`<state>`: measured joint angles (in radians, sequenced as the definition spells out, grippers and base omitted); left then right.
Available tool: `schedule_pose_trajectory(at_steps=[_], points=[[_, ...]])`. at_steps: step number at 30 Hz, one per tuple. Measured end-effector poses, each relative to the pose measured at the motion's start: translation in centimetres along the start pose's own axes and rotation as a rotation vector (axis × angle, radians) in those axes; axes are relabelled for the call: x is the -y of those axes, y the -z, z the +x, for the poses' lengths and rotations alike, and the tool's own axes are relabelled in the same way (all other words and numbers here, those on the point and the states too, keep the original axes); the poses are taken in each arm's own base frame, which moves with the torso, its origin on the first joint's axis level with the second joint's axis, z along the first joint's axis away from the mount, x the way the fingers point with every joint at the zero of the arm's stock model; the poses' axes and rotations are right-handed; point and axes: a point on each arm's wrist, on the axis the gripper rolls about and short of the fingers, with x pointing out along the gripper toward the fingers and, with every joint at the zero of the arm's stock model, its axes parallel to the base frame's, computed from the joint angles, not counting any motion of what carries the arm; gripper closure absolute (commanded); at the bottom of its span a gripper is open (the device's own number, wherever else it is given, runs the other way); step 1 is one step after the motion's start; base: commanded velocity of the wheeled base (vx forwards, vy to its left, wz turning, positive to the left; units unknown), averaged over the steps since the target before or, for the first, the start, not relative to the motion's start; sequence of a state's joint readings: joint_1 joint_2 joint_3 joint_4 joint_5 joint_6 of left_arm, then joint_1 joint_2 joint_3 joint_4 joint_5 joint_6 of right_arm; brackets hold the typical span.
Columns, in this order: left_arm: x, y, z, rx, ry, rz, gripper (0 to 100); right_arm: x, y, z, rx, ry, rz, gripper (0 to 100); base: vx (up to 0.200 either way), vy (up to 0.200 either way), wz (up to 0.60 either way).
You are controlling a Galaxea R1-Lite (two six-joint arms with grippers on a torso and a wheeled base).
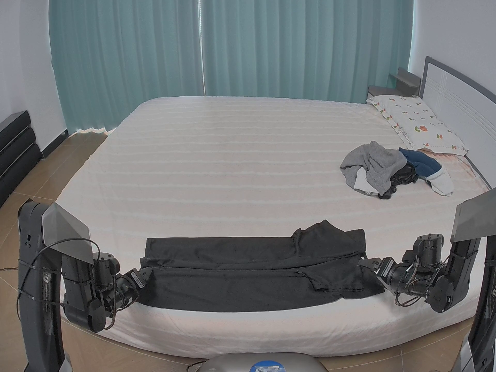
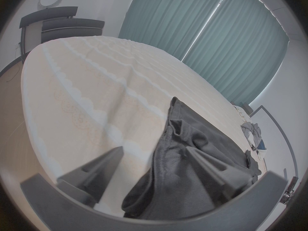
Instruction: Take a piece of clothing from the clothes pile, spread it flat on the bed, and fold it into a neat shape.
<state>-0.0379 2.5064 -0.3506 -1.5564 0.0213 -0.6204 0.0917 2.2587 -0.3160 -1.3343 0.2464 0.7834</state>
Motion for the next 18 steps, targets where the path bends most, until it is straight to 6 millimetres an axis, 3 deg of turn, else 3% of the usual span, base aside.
schedule_pose_trajectory(at_steps=[18], points=[[-0.1, -0.1, -0.3, -0.005, 0.001, -0.061, 0, 1.0, -2.3, 5.3, 0.048, -0.056, -0.147, 0, 0.000, 0.000, 0.00]])
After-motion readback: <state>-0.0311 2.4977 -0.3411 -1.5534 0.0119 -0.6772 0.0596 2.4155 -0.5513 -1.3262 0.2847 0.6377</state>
